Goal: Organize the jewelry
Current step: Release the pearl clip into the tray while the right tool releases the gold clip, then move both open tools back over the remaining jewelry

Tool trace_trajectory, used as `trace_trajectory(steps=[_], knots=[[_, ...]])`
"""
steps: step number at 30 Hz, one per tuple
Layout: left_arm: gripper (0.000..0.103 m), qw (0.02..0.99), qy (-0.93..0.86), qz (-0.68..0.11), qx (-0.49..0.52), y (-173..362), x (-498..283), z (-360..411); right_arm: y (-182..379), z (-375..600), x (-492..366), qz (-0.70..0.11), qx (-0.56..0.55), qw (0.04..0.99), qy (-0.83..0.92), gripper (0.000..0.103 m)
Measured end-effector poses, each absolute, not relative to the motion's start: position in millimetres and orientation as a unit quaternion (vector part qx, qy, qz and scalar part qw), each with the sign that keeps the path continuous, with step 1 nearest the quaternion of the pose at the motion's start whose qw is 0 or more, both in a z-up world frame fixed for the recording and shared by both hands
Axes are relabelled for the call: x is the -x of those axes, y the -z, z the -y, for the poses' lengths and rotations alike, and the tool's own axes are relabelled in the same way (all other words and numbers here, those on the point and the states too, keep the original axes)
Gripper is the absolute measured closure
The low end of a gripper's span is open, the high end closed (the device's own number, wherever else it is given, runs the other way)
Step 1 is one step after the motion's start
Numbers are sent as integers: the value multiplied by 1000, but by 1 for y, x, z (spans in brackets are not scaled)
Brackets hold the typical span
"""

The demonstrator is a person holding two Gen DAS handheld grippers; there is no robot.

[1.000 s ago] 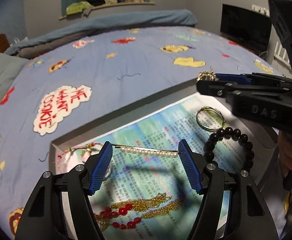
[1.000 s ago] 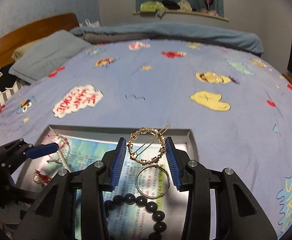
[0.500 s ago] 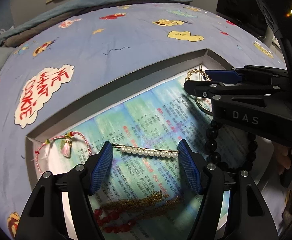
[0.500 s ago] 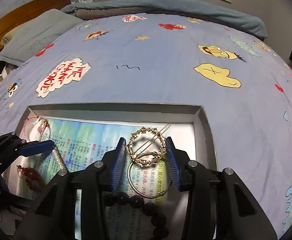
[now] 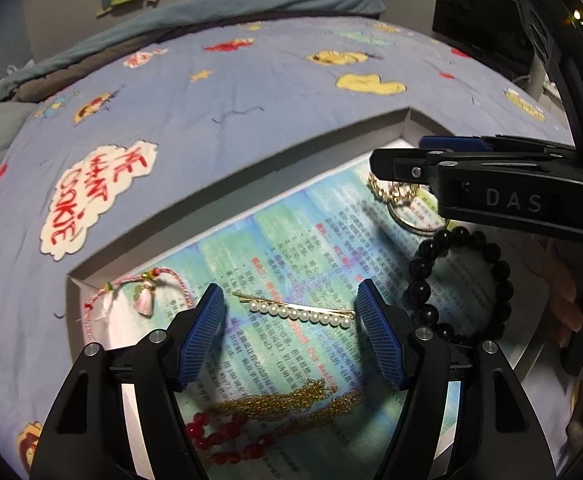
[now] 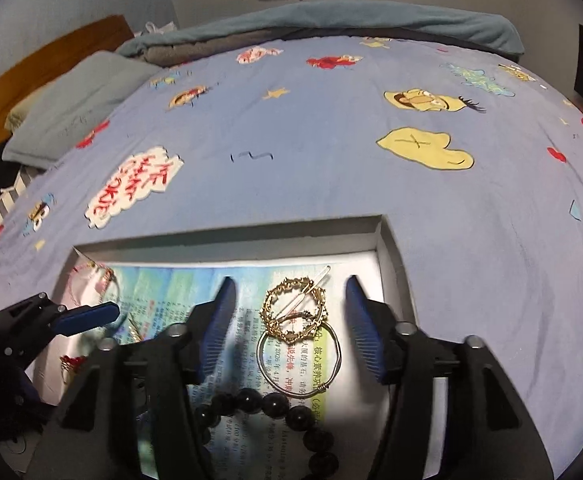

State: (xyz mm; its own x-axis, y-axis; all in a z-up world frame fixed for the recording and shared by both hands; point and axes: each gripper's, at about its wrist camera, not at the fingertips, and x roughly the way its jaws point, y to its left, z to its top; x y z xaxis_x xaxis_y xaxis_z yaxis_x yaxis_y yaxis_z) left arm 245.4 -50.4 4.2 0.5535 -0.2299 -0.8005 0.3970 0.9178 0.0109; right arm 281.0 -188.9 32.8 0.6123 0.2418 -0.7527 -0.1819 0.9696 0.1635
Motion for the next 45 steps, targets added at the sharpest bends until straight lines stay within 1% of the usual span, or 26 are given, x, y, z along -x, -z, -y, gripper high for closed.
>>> trace_trajectory(steps=[2,3,5,9,15,22,28,31,41,45], knots=[[28,885,172,-422,-92,-10,-239,48,-39,191,-278,-419,-38,899,-119,40],[25,890,170,-412,-91,-14,-236,46,-43,192,-276,-415,-43,901,-122,36],[23,899,164,-398,-86,-22,-228,41,-50,195,-272,-407,-49,904,-123,30],[16,908,156,-384,-60,-36,-212,29,-65,201,-262,-393,-58,910,-119,21],[13,917,143,-369,-53,-54,-181,18,-92,208,-238,-365,-78,920,-122,10],[11,922,136,-357,-55,-66,-142,8,-121,215,-202,-335,-95,929,-126,6],[11,925,140,-349,-52,-73,-101,-5,-148,211,-157,-304,-84,939,-134,6],[11,926,141,-344,-58,-74,-82,-11,-153,209,-131,-295,-61,943,-139,6],[11,929,130,-343,-45,-70,-33,-35,-125,199,-73,-327,-32,932,-151,6],[10,934,115,-336,-32,-61,-17,-45,-110,193,-50,-321,-23,935,-146,6]])
